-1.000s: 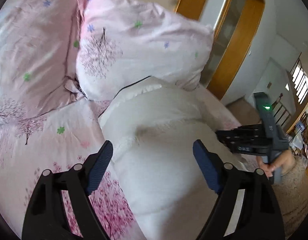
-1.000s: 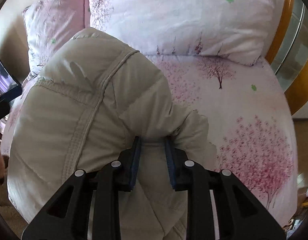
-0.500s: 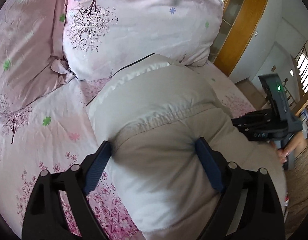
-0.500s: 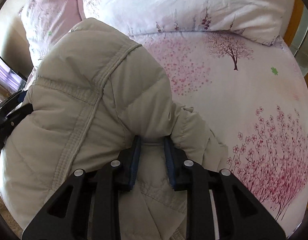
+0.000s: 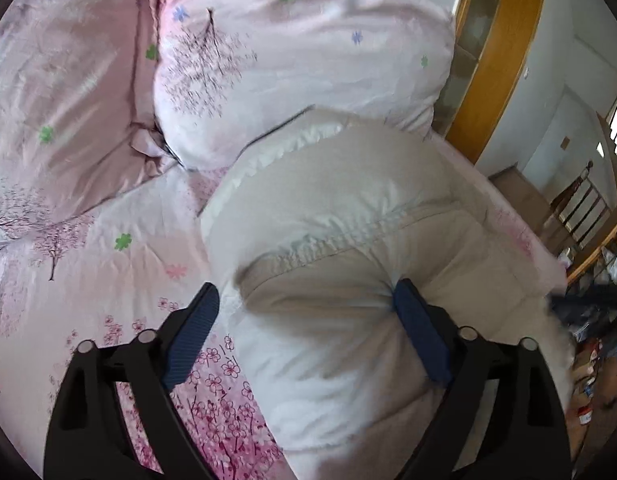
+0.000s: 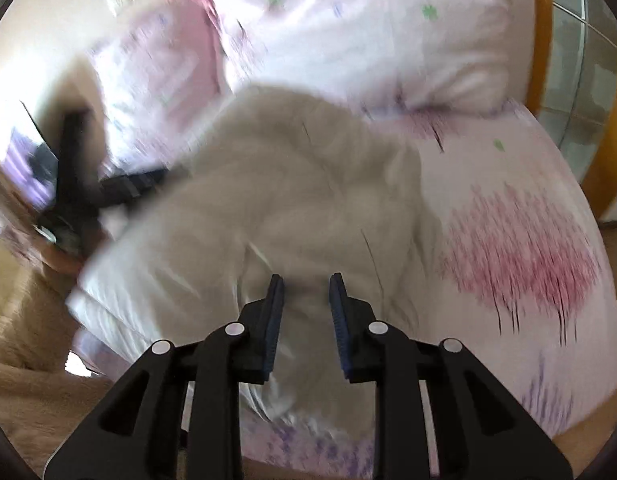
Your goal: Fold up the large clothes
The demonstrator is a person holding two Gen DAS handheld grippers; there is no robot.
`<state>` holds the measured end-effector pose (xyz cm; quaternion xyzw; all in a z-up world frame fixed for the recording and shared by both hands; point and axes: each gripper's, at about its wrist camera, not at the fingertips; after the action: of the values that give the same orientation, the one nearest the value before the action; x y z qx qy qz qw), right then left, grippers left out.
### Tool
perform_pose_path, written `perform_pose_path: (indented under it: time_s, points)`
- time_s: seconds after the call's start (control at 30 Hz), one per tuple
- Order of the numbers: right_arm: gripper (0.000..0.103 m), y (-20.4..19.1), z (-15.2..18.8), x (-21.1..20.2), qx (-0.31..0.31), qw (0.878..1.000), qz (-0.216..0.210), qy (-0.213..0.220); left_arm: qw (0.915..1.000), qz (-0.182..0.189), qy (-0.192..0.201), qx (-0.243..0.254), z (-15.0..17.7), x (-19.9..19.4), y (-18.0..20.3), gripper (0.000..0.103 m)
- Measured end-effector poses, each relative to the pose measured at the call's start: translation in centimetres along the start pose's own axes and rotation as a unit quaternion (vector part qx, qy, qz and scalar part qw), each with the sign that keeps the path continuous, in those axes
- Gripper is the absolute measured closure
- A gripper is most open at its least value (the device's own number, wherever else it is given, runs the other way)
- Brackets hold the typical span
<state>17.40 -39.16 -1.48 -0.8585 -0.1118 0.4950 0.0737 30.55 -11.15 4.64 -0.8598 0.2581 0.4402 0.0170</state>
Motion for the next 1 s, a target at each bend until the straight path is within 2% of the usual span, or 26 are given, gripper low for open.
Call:
perform_pose_path:
  time_s: [0.03, 0.13, 0.2, 0.27, 0.37, 0.43, 0.5, 0.57, 0.63, 0.8, 1.0]
  points:
    - [0.079, 0.1, 0.4, 1.4, 0.005, 1.000, 0.005, -0.016, 0.9998, 0.016, 0.009, -0.006, 0.1, -1.2, 0.0, 0.023]
    - [0.079, 1.2, 0.7, 3.7, 0.033, 0.999, -0.016, -0.023, 0.9964, 0.073, 0.042, 0.002, 1.4, -5.2, 1.4, 0.023]
    - [0.079, 1.3, 0.5, 4.3, 0.030, 0.999, -0.016, -0.025, 0.9941, 0.086, 0.060, 0.030, 2.7, -7.3, 3.1, 0.022]
    - [0.079, 1.1, 0.3, 4.6, 0.024, 0.999, -0.011, -0.025, 0.9914, 0.091, 0.061, 0.071, 4.4, -8.4, 5.2, 0.021]
    - [0.079, 1.3, 0.5, 4.8, 0.025, 0.999, -0.016, -0.019, 0.9903, 0.075, 0.047, 0.107, 6.0, -7.5, 7.3, 0.021]
    - [0.079, 1.8, 1.0, 4.6, 0.042, 0.998, -0.036, -0.012, 0.9907, 0.044, 0.024, 0.126, 7.1, -5.5, 8.3, 0.021]
    - [0.079, 2.5, 1.5, 4.7, 0.053, 0.997, -0.050, -0.007, 0.9879, 0.012, 0.038, 0.149, 8.5, -4.3, 9.0, 0.014]
    - [0.079, 2.9, 2.0, 4.8, 0.065, 0.996, -0.059, 0.003, 0.9866, -0.008, 0.045, 0.156, 9.6, -3.4, 9.5, 0.012]
    - [0.079, 2.7, 2.2, 4.7, 0.064, 0.996, -0.056, 0.017, 0.9883, -0.013, 0.042, 0.146, 9.8, -2.8, 9.1, 0.011]
    - [0.077, 1.2, 2.5, 2.1, 0.060, 0.997, -0.016, 0.054, 0.9901, -0.024, 0.033, 0.134, 10.1, -2.2, 8.7, 0.008]
    - [0.075, 0.5, 2.7, -0.9, 0.067, 0.992, -0.011, 0.106, 0.9906, -0.029, 0.033, 0.130, 10.4, -2.2, 8.7, 0.008]
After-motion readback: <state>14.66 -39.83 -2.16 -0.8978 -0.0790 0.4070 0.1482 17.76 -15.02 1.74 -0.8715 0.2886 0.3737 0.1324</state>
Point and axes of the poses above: each gripper's, at about its wrist camera, not at the fingertips, and x roughly the way its jaws point, y to its right, z to its underside, and after that the axes turned 2 degrees about -x, right-handed
